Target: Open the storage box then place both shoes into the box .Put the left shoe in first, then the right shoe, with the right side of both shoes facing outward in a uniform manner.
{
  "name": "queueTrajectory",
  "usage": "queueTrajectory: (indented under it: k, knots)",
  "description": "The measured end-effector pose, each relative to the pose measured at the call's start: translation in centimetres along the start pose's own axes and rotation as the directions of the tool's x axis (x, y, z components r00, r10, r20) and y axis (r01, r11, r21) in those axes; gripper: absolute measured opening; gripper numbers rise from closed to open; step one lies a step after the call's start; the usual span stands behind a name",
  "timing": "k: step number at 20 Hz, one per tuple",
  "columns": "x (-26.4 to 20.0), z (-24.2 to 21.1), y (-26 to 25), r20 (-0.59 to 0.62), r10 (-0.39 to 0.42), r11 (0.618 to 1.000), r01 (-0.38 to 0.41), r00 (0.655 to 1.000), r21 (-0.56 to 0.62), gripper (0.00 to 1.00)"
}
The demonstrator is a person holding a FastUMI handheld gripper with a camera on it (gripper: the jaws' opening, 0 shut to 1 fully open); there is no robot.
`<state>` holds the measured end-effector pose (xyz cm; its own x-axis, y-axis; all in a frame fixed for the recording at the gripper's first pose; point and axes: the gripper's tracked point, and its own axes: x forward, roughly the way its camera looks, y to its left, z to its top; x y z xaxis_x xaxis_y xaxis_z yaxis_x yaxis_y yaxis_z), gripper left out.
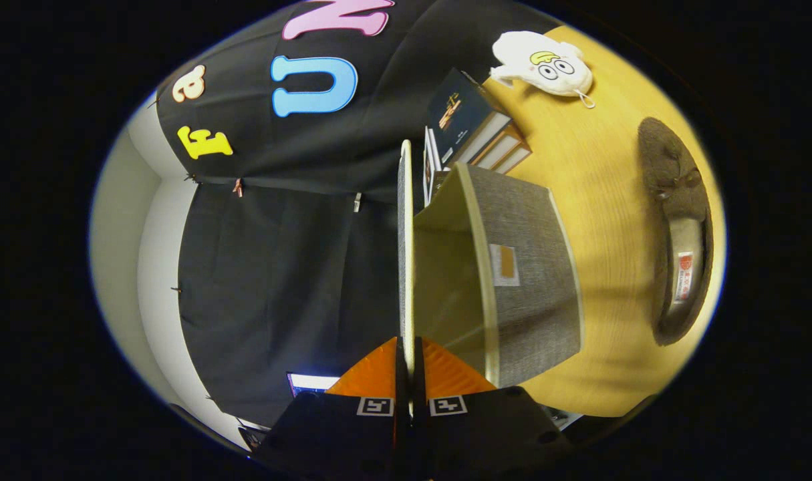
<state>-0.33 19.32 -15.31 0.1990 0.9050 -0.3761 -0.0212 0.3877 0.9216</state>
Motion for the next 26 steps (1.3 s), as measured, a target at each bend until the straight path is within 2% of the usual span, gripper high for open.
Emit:
queueTrajectory:
  k: [4,6,15,21,26]
  knots:
    - [1.7,-1.3,4.6,-0.026,0.013,0.995,-0.016,1.0,-0.101,0.05]
    - [3.1,-2.0,6.2,-0.033,-0.011,0.986,0.005,0.999,-0.168,0.05]
    - [11.9,-7.7,13.4,-0.097,-0.023,0.941,-0.011,0.995,-0.338,0.05]
    - [19.7,-11.7,14.9,-0.109,-0.058,0.913,0.009,0.992,-0.407,0.05]
    - [24.6,-11.4,14.6,-0.069,-0.097,0.91,0.061,0.993,-0.41,0.05]
